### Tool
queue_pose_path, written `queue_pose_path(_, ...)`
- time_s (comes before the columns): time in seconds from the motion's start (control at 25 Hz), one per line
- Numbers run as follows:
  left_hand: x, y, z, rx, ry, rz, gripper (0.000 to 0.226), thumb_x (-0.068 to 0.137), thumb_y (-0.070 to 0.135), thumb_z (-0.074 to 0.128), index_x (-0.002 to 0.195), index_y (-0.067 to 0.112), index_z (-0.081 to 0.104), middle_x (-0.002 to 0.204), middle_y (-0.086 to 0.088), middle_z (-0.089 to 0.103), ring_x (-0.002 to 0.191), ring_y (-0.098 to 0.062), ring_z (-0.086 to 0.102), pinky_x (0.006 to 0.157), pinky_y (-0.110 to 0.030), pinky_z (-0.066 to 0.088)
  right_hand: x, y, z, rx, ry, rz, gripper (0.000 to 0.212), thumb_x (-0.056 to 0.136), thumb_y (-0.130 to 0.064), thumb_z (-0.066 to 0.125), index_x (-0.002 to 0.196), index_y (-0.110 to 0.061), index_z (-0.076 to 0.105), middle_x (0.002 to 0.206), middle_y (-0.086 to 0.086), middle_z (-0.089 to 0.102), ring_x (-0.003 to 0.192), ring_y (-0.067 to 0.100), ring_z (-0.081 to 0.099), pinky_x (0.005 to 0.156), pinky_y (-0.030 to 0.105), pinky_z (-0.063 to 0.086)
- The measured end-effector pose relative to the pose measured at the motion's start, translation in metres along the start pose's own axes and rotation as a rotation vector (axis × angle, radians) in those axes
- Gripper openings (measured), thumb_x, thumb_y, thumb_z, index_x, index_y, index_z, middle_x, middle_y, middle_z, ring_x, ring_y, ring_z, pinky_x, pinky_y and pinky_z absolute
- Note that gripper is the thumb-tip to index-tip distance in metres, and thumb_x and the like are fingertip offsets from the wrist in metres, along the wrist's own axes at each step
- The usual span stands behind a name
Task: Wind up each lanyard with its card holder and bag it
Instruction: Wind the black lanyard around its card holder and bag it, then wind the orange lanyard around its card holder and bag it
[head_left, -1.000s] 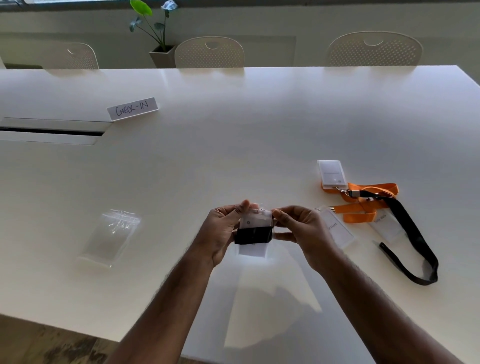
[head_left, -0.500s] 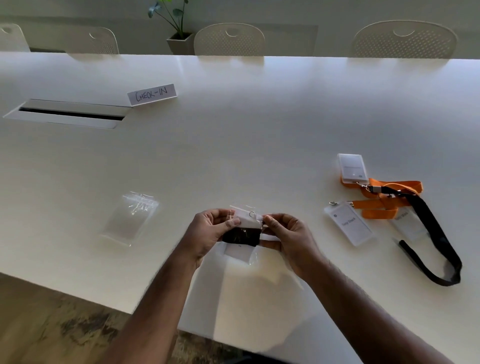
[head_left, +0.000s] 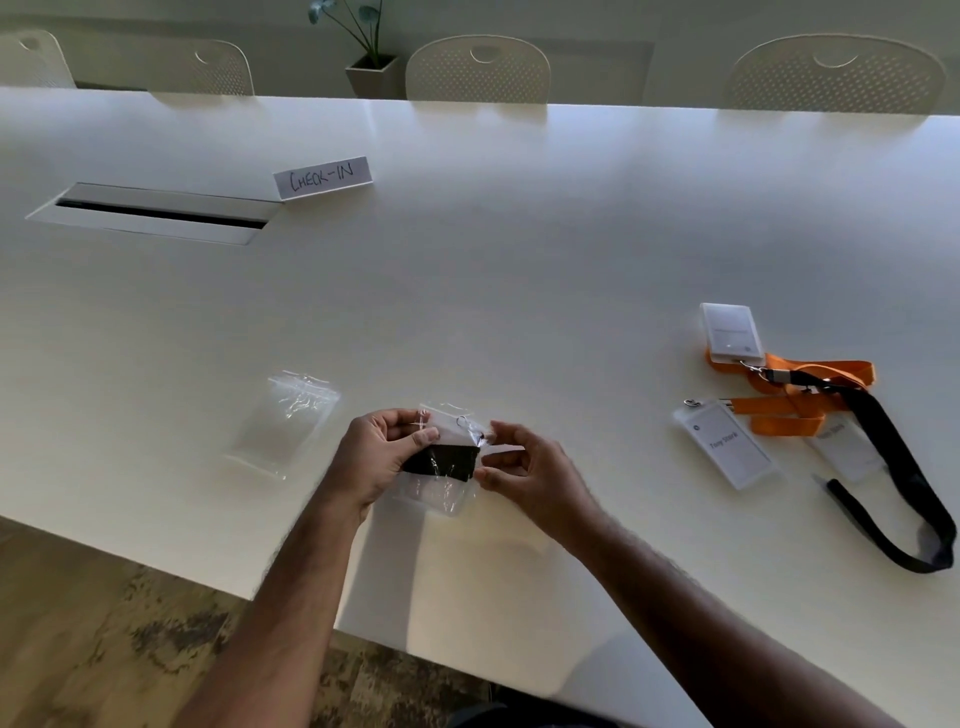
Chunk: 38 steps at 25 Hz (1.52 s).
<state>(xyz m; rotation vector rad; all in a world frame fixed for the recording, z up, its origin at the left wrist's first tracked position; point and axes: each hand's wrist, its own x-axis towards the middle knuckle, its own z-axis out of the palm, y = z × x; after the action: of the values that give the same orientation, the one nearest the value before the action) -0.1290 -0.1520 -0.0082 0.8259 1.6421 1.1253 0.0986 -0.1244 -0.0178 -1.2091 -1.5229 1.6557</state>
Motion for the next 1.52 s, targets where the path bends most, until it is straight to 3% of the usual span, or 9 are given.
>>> queue_pose_path(0.24, -0.002, -0.005, -0.005, 0.224, 0.103, 0.073, 0.019, 0.085, 0.02, 0.087, 0.103, 0.018, 0.079, 0.09, -0.006, 0.081, 0.086, -0.019, 0.078, 0.089, -0.041, 0.064, -0.001, -0.001, 0.006, -0.309, 0.003, -0.089, 0.07, 0.09, -0.015, 0.084, 0.152, -0.009, 0.051, 0.133, -0.003, 0.054, 0.11, 0.002, 0.063, 0.081, 0.002, 0.051)
queue_pose_path(0.4, -0.004, -0.002, -0.002, 0.421, 0.16, 0.141, 0.032, 0.085, 0.028, 0.087, 0.114, 0.018, 0.077, 0.094, 0.002, 0.076, 0.08, -0.014, 0.07, 0.085, -0.037, 0.062, 0.0, -0.002, 0.005, -0.367, -0.014, -0.086, 0.075, 0.091, -0.02, 0.083, 0.156, -0.01, 0.046, 0.135, -0.004, 0.05, 0.106, -0.001, 0.062, 0.08, 0.0, 0.05)
queue_pose_path(0.52, -0.005, 0.004, 0.002, 0.608, 0.244, 0.249, 0.051, 0.084, 0.026, 0.087, 0.13, 0.014, 0.069, 0.116, -0.004, 0.067, 0.1, -0.023, 0.063, 0.091, -0.04, 0.057, -0.001, -0.004, 0.002, -0.337, -0.016, -0.078, 0.077, 0.092, -0.024, 0.082, 0.159, -0.017, 0.043, 0.141, -0.001, 0.048, 0.107, -0.003, 0.062, 0.085, 0.009, 0.057)
queue_pose_path(0.64, -0.008, 0.013, 0.017, 0.705, 0.274, 0.44, 0.052, 0.085, 0.021, 0.086, 0.131, 0.014, 0.064, 0.123, -0.005, 0.062, 0.111, -0.028, 0.055, 0.096, -0.037, 0.048, -0.006, -0.004, -0.009, -0.36, 0.027, -0.108, 0.073, 0.094, -0.031, 0.08, 0.157, -0.023, 0.044, 0.143, -0.003, 0.047, 0.112, -0.001, 0.062, 0.086, 0.011, 0.057)
queue_pose_path(0.88, -0.011, 0.031, 0.081, 0.709, 0.126, 0.567, 0.048, 0.089, 0.023, 0.082, 0.131, 0.012, 0.061, 0.129, -0.005, 0.063, 0.122, -0.027, 0.053, 0.099, -0.037, 0.047, -0.023, -0.003, -0.058, -0.515, 0.194, -0.245, 0.065, 0.098, -0.03, 0.075, 0.156, -0.019, 0.046, 0.142, 0.001, 0.048, 0.122, 0.008, 0.057, 0.083, 0.016, 0.056)
queue_pose_path(1.0, -0.013, 0.036, 0.116, 0.724, 0.006, 0.565, 0.05, 0.093, 0.03, 0.077, 0.136, 0.014, 0.058, 0.136, -0.004, 0.06, 0.13, -0.024, 0.049, 0.102, -0.037, 0.049, -0.034, -0.003, -0.091, -0.594, 0.28, -0.268, 0.066, 0.099, -0.031, 0.074, 0.157, -0.017, 0.045, 0.142, 0.002, 0.049, 0.125, 0.012, 0.057, 0.091, 0.024, 0.057)
queue_pose_path(1.2, -0.02, 0.04, 0.169, 0.755, -0.123, 0.568, 0.054, 0.095, 0.033, 0.075, 0.141, 0.013, 0.054, 0.14, -0.004, 0.057, 0.135, -0.025, 0.047, 0.11, -0.043, 0.046, -0.053, 0.002, -0.143, -0.692, 0.382, -0.2, 0.066, 0.099, -0.033, 0.073, 0.156, -0.013, 0.047, 0.152, 0.008, 0.048, 0.14, 0.024, 0.051, 0.11, 0.043, 0.051)
queue_pose_path(1.32, -0.024, 0.042, 0.202, 0.787, -0.177, 0.56, 0.056, 0.095, 0.035, 0.074, 0.142, 0.012, 0.054, 0.139, -0.004, 0.057, 0.132, -0.027, 0.048, 0.112, -0.041, 0.042, -0.065, 0.01, -0.176, -0.743, 0.459, -0.164, 0.064, 0.098, -0.03, 0.074, 0.154, -0.009, 0.05, 0.154, 0.011, 0.05, 0.144, 0.028, 0.048, 0.117, 0.045, 0.044)
queue_pose_path(1.52, -0.026, 0.037, 0.252, 0.887, -0.248, 0.495, 0.07, 0.096, 0.05, 0.068, 0.151, 0.014, 0.046, 0.144, -0.005, 0.051, 0.136, -0.027, 0.045, 0.114, -0.038, 0.039, -0.077, 0.027, -0.214, -0.803, 0.511, -0.05, 0.071, 0.098, -0.041, 0.071, 0.157, -0.012, 0.044, 0.155, 0.009, 0.049, 0.145, 0.028, 0.042, 0.118, 0.044, 0.039)
